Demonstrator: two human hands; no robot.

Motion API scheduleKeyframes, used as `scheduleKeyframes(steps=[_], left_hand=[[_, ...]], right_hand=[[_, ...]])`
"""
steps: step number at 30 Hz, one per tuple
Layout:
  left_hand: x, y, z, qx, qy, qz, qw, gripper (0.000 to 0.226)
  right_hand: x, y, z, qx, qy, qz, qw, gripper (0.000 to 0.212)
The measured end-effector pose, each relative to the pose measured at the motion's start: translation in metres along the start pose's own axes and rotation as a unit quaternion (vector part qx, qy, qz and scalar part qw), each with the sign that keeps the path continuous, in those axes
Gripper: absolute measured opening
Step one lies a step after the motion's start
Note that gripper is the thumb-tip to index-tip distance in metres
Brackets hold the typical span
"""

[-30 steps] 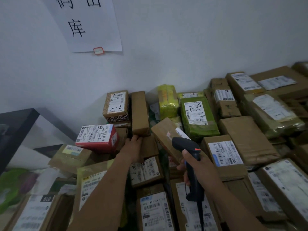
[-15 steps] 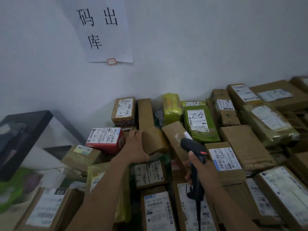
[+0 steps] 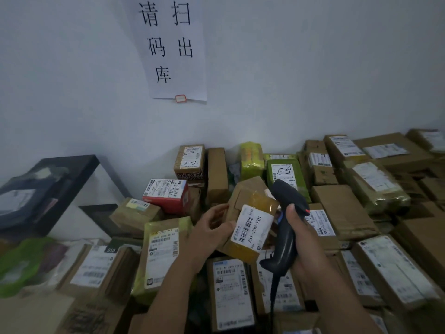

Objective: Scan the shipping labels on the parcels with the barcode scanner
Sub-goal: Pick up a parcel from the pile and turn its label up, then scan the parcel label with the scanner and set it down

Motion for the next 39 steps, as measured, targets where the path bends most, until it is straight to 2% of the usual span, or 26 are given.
scheduleKeyframes(steps=[3,5,8,13,15,18,25,29,33,39], left_hand=[[-0.020,-0.002,0.000,0.011,-0.094,0.015,0.995,0.082],[-0.028,-0.003,-0.003,0.049,-0.122,0.033,0.991,0.095],[-0.037,0.004,-0.013,0.076,-0.069,0.040,0.994,0.097],[-0.050,0.010,-0.036,0.045,0.116,0.024,0.992,0.062],[-0.053,0.012,-0.044,0.038,0.186,0.032,0.981,0.052],[-0.058,0.014,-0.054,0.023,0.247,0.047,0.968,0.042],[-0.068,0.009,-0.076,0.093,0.269,0.054,0.957,0.053],[-0.074,0.002,-0.086,0.115,0.295,0.049,0.947,0.058],[-0.076,-0.003,-0.088,0.124,0.312,0.050,0.941,0.059],[-0.075,-0.008,-0.089,0.130,0.320,0.057,0.937,0.060]], right_hand=[[-0.011,-0.002,-0.002,0.016,-0.026,0.001,1.000,0.064],[-0.020,-0.002,-0.001,0.015,-0.031,-0.014,0.999,0.066],[-0.036,-0.005,0.002,-0.005,-0.023,-0.036,0.999,0.061],[-0.058,-0.012,0.003,-0.113,-0.038,-0.075,0.990,0.037],[-0.065,-0.014,0.006,-0.179,-0.065,-0.090,0.978,0.034],[-0.076,-0.013,0.010,-0.264,-0.114,-0.115,0.951,0.033],[-0.096,-0.012,0.012,-0.366,-0.177,-0.102,0.908,0.034],[-0.101,-0.014,0.009,-0.376,-0.184,-0.085,0.904,0.037],[-0.102,-0.013,0.005,-0.380,-0.192,-0.068,0.902,0.055],[-0.099,-0.013,0.005,-0.395,-0.199,-0.070,0.894,0.050]])
Point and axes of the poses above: each hand's wrist, its own x-axis towards the middle knuckle, its own z-axis out of the palm, y = z × x, the point moved 1 cm from there along x, towards the middle knuckle, and after that the axes turned 4 degrees about y, right-handed, at the moved point
